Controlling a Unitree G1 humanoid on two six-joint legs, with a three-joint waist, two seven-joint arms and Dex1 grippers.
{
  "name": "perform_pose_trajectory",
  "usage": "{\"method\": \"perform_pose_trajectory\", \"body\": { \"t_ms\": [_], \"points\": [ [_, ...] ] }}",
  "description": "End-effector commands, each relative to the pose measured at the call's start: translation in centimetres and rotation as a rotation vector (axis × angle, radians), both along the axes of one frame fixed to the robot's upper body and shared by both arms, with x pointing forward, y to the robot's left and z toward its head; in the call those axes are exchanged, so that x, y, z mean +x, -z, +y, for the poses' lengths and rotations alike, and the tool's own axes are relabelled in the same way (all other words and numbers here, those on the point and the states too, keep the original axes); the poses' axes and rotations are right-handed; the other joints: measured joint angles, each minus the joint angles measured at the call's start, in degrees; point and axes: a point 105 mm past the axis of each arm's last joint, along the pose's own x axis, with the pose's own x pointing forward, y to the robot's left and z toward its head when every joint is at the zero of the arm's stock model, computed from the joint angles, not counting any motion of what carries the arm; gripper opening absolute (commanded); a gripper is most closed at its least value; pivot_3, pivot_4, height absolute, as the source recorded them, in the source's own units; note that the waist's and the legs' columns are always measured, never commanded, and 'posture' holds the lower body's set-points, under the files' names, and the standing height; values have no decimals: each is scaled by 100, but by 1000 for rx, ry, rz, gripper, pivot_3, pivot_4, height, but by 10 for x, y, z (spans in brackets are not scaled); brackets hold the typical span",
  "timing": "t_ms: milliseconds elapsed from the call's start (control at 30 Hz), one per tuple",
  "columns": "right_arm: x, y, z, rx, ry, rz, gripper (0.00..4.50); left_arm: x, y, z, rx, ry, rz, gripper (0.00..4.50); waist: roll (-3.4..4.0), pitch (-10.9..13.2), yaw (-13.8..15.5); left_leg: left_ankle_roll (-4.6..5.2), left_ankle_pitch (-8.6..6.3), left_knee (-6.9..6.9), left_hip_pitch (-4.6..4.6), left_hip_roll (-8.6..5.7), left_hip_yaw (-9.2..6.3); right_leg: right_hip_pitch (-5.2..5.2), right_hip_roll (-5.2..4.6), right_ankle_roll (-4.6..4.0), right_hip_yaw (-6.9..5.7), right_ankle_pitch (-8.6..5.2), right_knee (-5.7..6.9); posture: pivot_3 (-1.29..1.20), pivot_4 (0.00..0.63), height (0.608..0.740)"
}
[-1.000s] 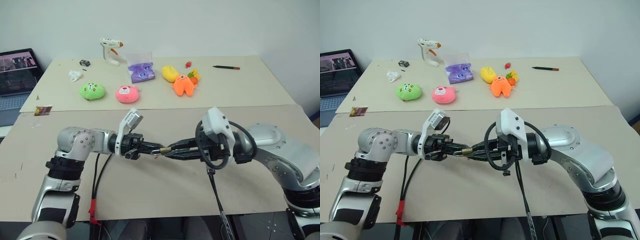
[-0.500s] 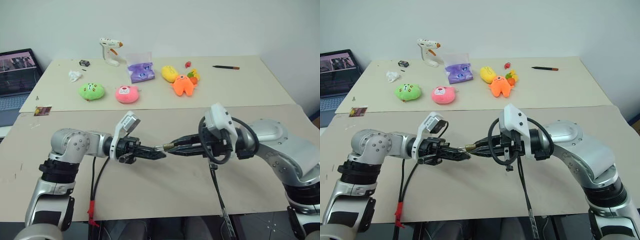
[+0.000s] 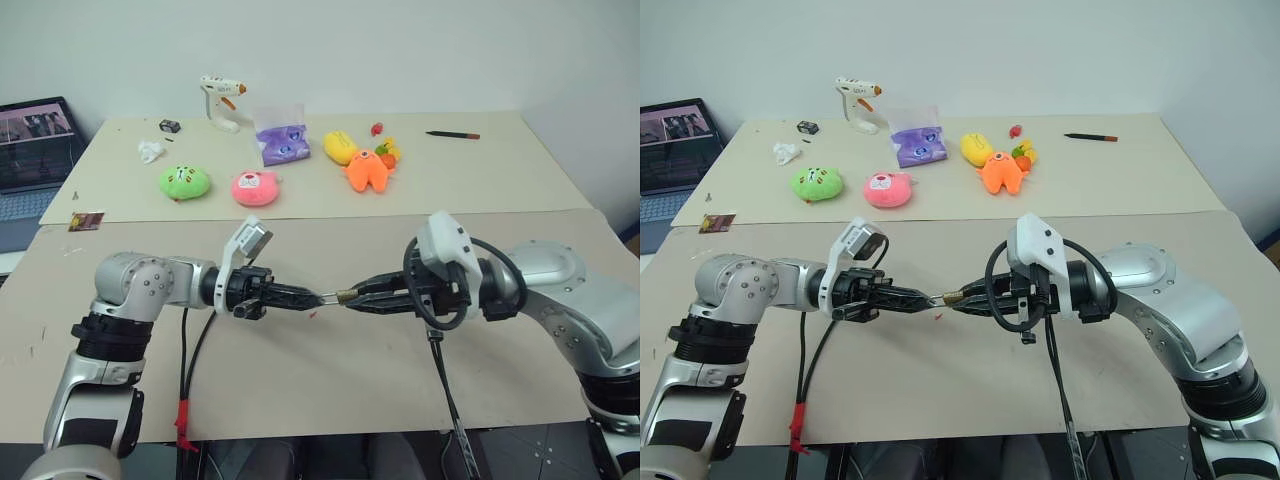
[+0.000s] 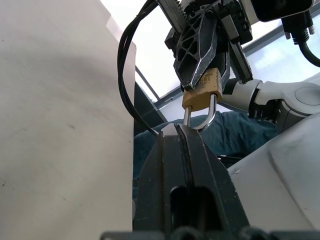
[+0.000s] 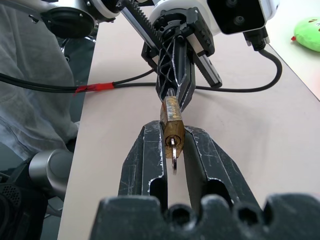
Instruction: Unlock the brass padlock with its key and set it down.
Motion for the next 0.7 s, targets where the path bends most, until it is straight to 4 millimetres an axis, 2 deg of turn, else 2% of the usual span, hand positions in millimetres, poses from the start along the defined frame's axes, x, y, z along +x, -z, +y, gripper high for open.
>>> {"method": "perform_pose_trajectory", "body": {
  "t_ms": [33,167,300,700],
  "points": [
    [-5,-14,-3,16,-7,-51,154,0,-5,0,-9,18,-29,9,0,0,3,0,0,0,0,0,0,1,0,0,0,0,-1,0,150,740],
    [-6,-13,-3,15,-10,-42,154,0,-5,-2,-12,21,-30,9,0,0,-2,0,0,-1,-1,0,0,0,0,0,0,0,-1,0,150,740],
    [-8,-2,-2,-3,-11,-23,154,-1,-5,-2,-12,24,-27,9,0,0,4,0,0,0,-1,0,0,0,0,0,0,0,-1,0,150,740],
    [-12,0,2,9,-38,3,154,-4,-9,-6,-13,49,-23,9,0,0,4,1,0,0,0,-1,0,1,-1,0,0,0,-1,0,150,740]
  ]
}}
